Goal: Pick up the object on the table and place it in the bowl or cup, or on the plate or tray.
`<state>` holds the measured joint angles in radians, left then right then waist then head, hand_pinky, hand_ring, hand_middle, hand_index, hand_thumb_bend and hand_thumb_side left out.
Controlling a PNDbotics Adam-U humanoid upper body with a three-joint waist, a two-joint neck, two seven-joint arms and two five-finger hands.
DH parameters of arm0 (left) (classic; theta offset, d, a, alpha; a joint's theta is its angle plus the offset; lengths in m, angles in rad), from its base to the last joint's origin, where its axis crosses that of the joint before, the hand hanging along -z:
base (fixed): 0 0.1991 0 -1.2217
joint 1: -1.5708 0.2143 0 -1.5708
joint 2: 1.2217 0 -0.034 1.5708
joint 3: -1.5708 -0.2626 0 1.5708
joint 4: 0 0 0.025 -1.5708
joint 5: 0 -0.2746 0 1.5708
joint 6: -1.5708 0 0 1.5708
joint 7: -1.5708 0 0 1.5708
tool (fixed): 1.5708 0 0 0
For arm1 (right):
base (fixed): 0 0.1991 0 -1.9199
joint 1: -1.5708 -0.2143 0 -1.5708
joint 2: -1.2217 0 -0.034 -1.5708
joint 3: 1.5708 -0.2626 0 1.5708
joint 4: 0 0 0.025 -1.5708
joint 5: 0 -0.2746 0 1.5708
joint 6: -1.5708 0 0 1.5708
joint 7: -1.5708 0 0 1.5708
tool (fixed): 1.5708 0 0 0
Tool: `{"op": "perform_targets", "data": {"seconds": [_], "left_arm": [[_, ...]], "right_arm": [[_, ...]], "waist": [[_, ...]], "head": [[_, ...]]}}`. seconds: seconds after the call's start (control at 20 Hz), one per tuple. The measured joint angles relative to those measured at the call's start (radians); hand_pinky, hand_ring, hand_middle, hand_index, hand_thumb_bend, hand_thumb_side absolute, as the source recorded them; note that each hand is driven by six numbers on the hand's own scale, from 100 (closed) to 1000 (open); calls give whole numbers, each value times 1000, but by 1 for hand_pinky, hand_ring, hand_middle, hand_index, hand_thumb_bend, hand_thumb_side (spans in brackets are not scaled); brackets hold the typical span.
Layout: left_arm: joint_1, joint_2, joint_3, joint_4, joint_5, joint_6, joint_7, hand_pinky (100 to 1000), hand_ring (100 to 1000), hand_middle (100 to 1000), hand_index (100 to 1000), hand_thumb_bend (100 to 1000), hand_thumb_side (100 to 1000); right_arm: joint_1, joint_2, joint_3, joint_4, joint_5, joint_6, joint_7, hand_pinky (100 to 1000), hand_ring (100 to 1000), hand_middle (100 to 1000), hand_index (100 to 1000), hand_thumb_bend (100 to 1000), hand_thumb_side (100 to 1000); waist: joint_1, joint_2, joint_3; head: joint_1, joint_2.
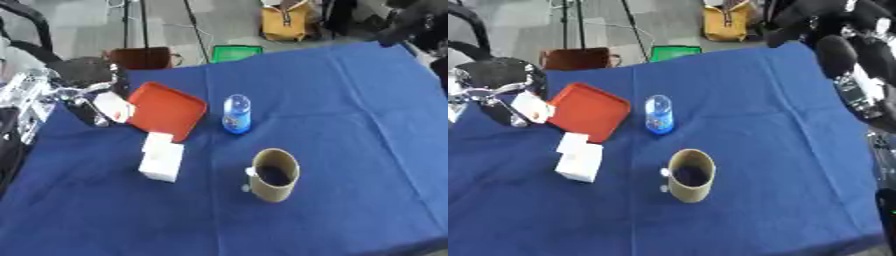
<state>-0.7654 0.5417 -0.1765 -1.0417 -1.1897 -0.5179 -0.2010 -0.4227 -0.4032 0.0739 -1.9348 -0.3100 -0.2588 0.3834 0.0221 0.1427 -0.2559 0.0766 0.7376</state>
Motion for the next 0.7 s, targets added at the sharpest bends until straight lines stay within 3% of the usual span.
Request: {"op": "perform_targets", "data": {"seconds": [0.25,0.5,0.65,0.7], "left_arm": [[-30,-55,31,104,-113,87,206,738,646,531,621,545,100],[-41,-84,40,158,-129,118,332,728,657,549,639,524,100],[-45,-95,42,168,-128,126,369,733,678,620,715,536,100],[-45,-97,42,171,-128,126,375,765,728,711,788,571,100]], "right_arm": [[-1,6,1,0,-1,0,7,766,657,700,795,235,528],[-1,8,5,0,-2,-1,9,766,657,700,795,235,528],[-1,13,6,0,-3,-2,11,766,657,699,795,235,528],[-1,13,6,0,-3,-3,12,766,657,699,795,234,529]], "waist": [[-5,2,-14],[-6,6,-25],[-7,6,-30],[-7,6,-31]], "head": [[4,0],[9,0],[11,-1],[11,-1]]}}
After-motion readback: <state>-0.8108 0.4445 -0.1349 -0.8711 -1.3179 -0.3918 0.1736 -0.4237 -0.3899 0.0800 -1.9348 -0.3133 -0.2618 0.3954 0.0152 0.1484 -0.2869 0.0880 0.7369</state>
